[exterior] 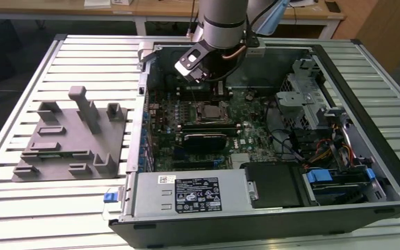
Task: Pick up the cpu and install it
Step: 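Close the cpu cover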
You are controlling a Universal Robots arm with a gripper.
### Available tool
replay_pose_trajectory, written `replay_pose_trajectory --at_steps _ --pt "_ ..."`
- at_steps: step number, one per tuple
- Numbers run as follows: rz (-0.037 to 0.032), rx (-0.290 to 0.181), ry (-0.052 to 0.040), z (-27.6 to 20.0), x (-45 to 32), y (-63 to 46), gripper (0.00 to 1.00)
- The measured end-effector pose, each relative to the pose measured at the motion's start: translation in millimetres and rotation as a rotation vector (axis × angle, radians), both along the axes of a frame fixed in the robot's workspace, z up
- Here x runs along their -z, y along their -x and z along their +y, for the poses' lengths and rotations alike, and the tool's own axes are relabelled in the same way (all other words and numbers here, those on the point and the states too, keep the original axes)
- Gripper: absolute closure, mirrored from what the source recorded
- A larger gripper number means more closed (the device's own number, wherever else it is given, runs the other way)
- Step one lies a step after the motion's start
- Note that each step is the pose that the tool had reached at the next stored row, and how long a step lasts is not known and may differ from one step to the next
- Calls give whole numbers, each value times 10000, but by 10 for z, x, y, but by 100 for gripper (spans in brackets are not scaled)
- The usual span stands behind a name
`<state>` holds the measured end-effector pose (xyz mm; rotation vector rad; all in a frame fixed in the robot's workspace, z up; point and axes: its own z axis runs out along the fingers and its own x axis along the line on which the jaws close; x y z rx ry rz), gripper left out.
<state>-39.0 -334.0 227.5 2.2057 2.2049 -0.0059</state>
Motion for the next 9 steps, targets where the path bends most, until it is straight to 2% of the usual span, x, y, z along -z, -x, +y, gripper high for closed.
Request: replay_pose_trajectory --at_steps 5,9 --pt "0 -86 -1 0 0 2 89" --pt "-1 -637 -1 0 0 2 89"
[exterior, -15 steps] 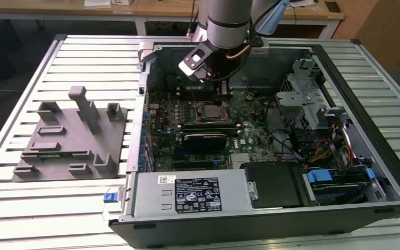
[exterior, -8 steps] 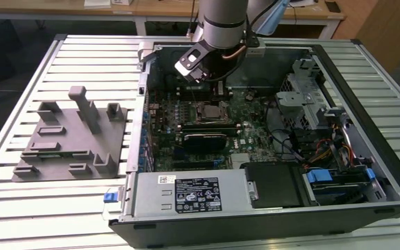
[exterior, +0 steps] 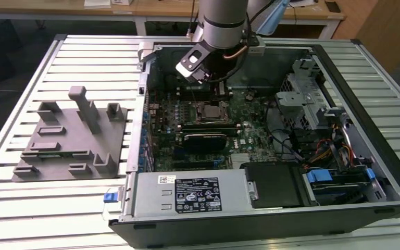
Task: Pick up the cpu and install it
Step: 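Close the cpu cover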
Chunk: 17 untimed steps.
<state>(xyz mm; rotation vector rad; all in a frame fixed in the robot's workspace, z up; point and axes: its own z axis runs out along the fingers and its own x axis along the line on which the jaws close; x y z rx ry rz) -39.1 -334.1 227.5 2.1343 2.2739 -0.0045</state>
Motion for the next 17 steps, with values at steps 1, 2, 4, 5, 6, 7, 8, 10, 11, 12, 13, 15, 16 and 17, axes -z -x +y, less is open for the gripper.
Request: replay_pose_trajectory --at_steps 1,2,4,5,6,7,8,10,11,12,13,15,16,17 --pt "1 -179 1 0 0 0 89" --pt "1 -359 0 0 0 0 89" --pt "1 -730 1 0 0 0 89" --pt "1 -909 1 0 0 0 89" --pt "0 -1088 0 0 0 0 89" --pt "0 -1270 0 0 0 0 89" --pt "1 -1449 1 0 0 0 89" --pt "0 -1808 1 0 0 0 89" --pt "1 -2004 1 0 0 0 89" --pt "1 -2185 1 0 0 0 89" --pt "1 -2364 1 0 0 0 89" --pt "0 -2724 1 0 0 0 89" --pt "0 -2904 0 0 0 0 89" --pt "1 -3095 1 0 0 0 89"
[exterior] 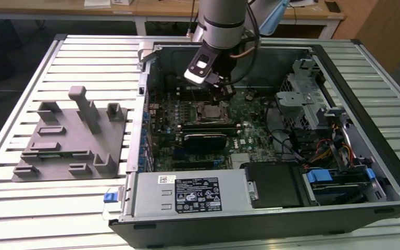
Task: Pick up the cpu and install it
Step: 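Close the cpu cover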
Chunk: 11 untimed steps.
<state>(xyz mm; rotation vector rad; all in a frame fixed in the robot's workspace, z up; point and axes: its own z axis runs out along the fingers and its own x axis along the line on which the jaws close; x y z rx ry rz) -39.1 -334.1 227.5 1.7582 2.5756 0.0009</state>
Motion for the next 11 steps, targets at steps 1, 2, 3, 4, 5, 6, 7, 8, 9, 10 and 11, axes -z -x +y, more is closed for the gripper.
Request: replay_pose_trajectory --at_steps 1,2,3,4,5,6,7,8,9,10,11 --pt "0 -185 0 0 0 0 89" --pt "0 -365 0 0 0 0 89" --pt "-1 -541 -1 0 0 0 89" --pt "-1 -704 -4 0 0 0 89" --pt "0 -859 -6 0 0 0 89" --pt "-1 -1015 -9 0 0 0 89" --pt "0 -1180 -10 0 0 0 89" --pt "-1 -1361 -12 0 0 0 89" --pt "-1 -1524 -14 0 0 0 89" --pt "-1 -1695 -16 0 0 0 89" --pt "0 -1868 -17 0 0 0 89"
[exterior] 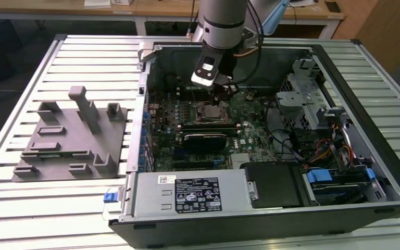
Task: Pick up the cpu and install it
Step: 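Close the cpu cover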
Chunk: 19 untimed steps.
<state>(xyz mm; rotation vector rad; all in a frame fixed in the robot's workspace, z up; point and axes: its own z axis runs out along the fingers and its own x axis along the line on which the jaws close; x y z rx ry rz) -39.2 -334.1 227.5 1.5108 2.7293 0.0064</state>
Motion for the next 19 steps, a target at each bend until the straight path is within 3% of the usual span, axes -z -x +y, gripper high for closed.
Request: replay_pose_trajectory --at_steps 19 --pt "0 -3303 -22 0 3 0 89"
